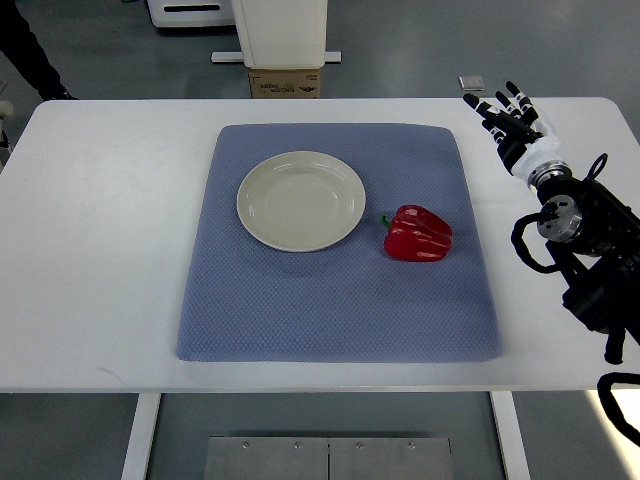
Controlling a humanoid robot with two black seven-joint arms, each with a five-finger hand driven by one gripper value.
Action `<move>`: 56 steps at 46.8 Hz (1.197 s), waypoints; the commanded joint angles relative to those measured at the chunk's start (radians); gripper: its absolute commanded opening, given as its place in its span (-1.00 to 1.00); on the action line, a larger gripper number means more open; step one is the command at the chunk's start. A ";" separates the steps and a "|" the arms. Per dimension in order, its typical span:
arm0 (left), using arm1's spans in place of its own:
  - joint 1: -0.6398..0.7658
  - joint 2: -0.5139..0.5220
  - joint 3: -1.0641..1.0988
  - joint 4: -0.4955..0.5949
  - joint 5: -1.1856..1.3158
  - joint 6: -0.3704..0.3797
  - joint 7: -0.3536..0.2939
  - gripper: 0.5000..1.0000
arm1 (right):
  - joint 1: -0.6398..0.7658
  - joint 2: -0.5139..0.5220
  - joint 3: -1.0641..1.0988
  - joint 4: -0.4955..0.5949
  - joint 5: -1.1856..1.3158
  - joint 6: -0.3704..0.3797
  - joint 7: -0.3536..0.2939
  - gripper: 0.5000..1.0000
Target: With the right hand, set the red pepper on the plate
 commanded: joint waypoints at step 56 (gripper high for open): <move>-0.008 0.000 0.000 0.000 0.000 -0.001 0.001 1.00 | -0.003 0.003 -0.017 0.003 0.000 0.000 0.000 1.00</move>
